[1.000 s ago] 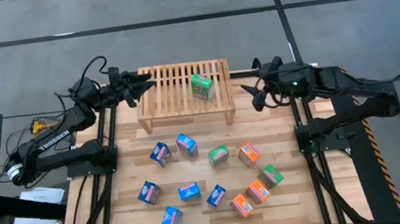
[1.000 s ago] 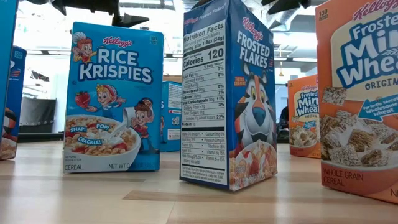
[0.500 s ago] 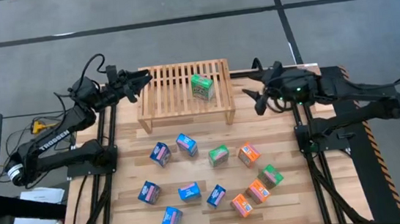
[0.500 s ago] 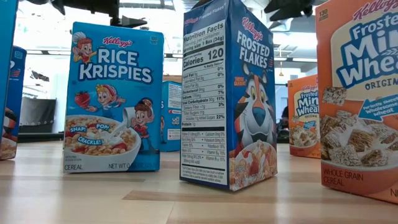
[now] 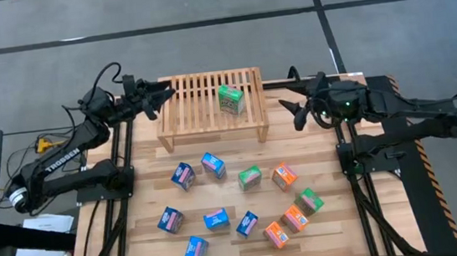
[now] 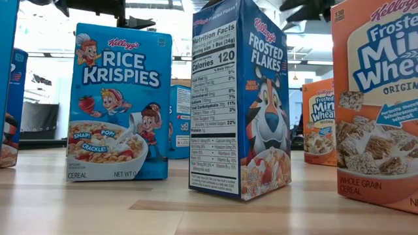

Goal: Stack cereal on shelf
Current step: Put the top right green cereal box on the shelf

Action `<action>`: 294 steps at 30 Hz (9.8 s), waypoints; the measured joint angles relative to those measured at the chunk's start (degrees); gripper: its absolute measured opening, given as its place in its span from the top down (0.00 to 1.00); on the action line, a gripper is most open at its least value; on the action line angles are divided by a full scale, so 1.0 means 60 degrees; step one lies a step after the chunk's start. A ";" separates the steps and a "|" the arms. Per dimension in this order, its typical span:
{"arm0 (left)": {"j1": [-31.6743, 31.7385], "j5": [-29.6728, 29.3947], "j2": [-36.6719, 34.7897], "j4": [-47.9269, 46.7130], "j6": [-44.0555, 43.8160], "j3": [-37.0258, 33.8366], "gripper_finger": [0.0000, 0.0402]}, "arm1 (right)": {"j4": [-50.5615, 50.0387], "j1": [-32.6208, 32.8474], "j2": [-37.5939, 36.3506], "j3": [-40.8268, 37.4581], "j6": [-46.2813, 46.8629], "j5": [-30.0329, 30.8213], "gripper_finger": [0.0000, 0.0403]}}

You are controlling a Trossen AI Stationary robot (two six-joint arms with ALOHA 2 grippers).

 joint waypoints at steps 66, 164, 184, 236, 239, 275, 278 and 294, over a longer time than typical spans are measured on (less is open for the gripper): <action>0.0871 0.1574 0.0444 0.0176 0.0423 0.0003 0.19 | 0.5262 -0.0820 0.5373 -0.0080 -0.0673 -0.1200 0.06; 0.3058 0.3857 -0.0204 -0.0091 0.0348 0.0003 0.19 | 0.1946 -0.3899 1.4291 1.2645 -0.3224 -0.8681 0.51; 0.3058 0.3822 -0.0200 -0.0421 0.0521 0.0003 0.19 | 0.2090 -0.4001 1.4884 1.2649 -0.3412 -0.8976 0.51; 0.3076 0.4157 -0.0197 -0.0440 0.0718 0.0003 0.19 | 0.0722 -0.4322 1.4492 1.2640 -0.3174 -0.9169 0.31; 0.3076 0.4157 -0.0197 -0.0441 0.0738 0.0003 0.19 | 0.0224 -0.4242 1.4375 1.2724 -0.3137 -0.9360 0.26; 0.1679 0.2416 -0.0025 -0.3386 0.5327 0.0000 0.19 | -1.1098 -0.1641 1.0459 1.3392 -0.2542 -0.6806 0.24; 0.1323 0.2118 0.0173 -0.3420 0.5665 0.0000 0.19 | -1.1264 -0.1411 1.0254 1.3392 -0.2210 -0.6392 0.25; 0.0752 0.0048 0.2163 -0.2149 0.6001 0.0000 0.60 | -1.1600 -0.0523 0.9878 1.3392 -0.0937 -0.5352 0.25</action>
